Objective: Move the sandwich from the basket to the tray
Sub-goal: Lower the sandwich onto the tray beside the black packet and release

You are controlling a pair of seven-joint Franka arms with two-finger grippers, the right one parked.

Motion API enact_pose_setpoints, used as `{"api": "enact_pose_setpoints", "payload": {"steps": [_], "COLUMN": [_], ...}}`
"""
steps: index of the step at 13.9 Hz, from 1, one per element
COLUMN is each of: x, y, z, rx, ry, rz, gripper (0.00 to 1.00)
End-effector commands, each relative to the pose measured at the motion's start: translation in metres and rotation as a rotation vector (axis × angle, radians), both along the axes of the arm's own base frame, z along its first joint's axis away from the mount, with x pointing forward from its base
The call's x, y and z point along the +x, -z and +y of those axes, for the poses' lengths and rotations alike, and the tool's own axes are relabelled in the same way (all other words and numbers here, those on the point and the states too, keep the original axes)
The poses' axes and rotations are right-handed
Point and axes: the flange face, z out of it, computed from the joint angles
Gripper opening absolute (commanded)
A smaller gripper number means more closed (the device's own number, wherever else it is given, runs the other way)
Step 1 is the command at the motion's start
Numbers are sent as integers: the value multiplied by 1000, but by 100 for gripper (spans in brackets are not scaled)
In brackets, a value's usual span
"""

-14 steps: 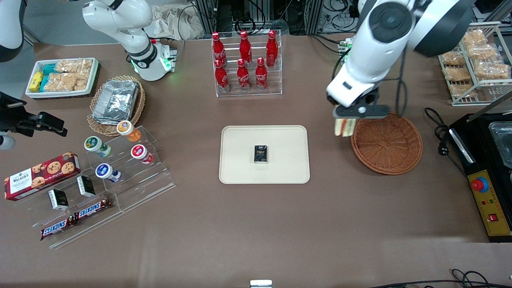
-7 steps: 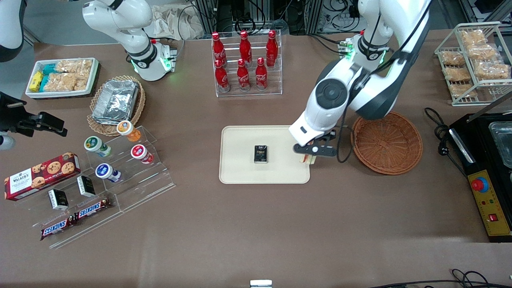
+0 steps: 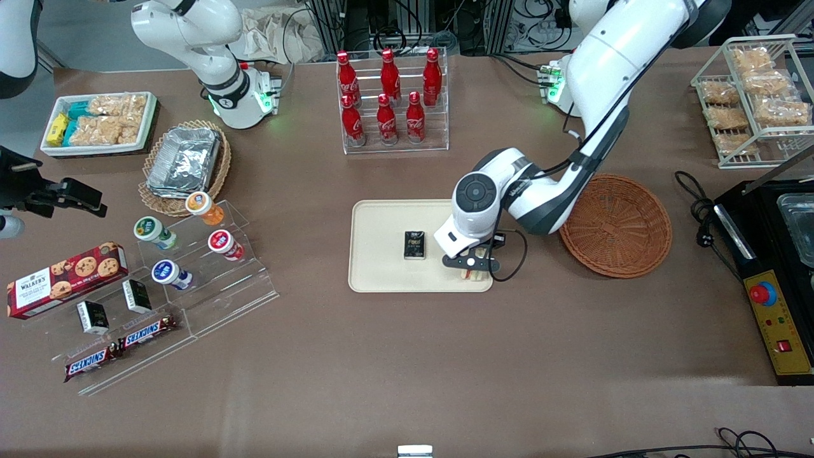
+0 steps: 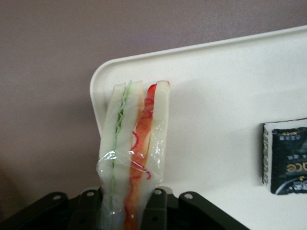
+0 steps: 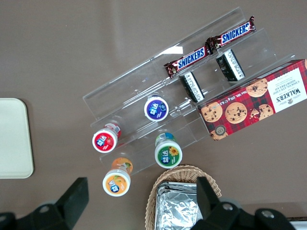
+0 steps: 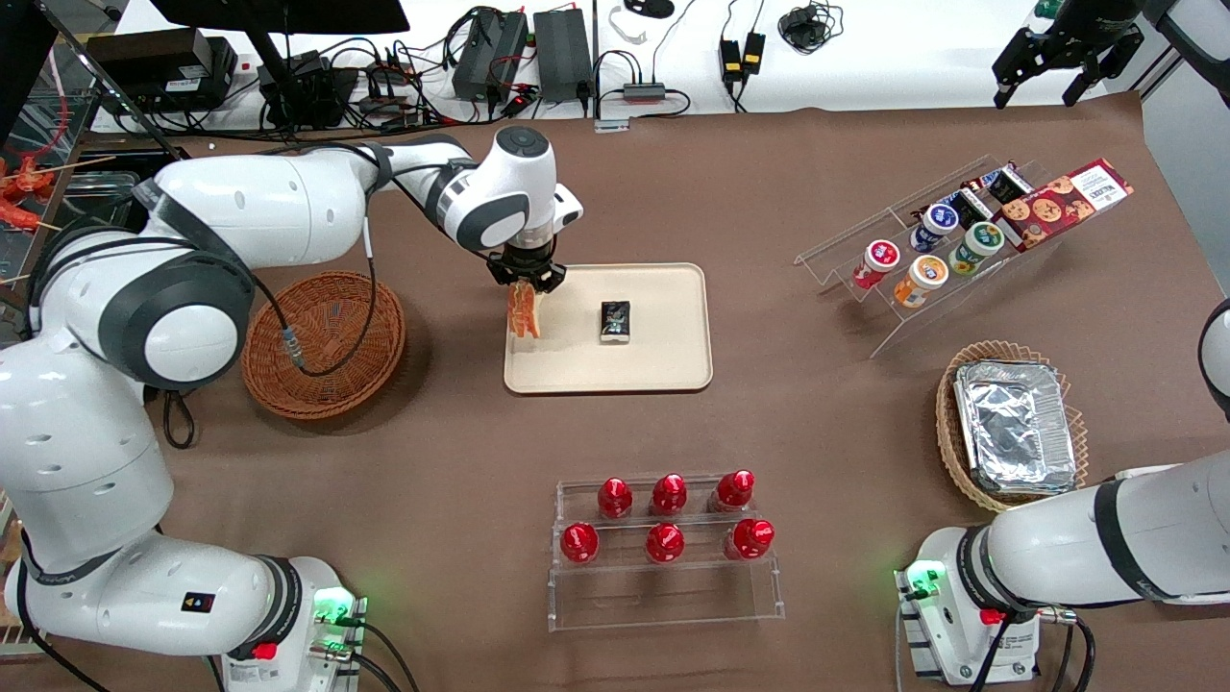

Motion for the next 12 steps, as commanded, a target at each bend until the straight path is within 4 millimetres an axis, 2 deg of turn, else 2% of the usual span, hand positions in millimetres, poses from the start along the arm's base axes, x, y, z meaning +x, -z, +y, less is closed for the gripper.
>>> {"api": "enact_pose_setpoints", "payload": {"steps": [1, 2, 3, 4, 5, 7, 12], "x": [3, 3, 3, 2, -4, -2, 5], "y": [4, 6, 6, 7, 8, 8, -2], "z": [-10, -10, -10, -12, -20, -19, -18], "rx": [-8, -7, -7, -5, 10, 39, 28], "ry": [-12, -15, -17, -21, -27, -94, -107], "rz": [-25, -22, -22, -25, -46, -92, -106], "gripper": [0, 0, 17, 65, 100, 100, 100]}}
